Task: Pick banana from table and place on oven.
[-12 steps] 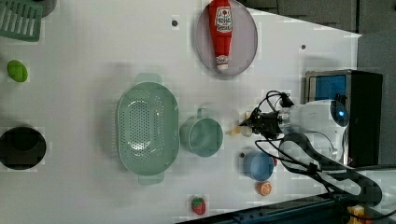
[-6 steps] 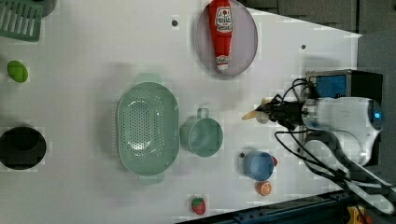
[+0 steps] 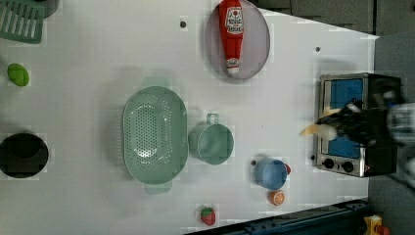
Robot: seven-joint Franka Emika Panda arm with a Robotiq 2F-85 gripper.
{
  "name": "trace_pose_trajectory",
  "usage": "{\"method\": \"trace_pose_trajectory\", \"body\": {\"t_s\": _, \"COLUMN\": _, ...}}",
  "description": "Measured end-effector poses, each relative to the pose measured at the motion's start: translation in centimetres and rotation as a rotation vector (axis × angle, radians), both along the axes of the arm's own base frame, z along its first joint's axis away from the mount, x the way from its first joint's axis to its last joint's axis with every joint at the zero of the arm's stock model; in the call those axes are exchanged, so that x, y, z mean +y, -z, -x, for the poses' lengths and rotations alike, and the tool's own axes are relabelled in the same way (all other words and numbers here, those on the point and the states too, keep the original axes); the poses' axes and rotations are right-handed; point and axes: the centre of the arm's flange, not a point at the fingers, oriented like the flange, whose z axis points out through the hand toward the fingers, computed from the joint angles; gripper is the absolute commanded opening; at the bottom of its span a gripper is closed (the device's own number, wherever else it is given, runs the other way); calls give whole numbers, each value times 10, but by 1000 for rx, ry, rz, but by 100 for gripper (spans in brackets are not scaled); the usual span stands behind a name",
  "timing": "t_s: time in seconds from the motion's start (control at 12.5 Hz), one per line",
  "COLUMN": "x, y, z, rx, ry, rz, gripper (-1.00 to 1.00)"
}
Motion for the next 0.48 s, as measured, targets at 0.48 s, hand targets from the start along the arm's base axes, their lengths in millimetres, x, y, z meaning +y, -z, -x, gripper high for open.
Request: {"method": "trace_pose_trajectory", "body": {"t_s": 0.48, "x": -57, "y": -174, "z": -1, "rx": -158, "ry": 89, "rz": -9, "gripper": -59}}
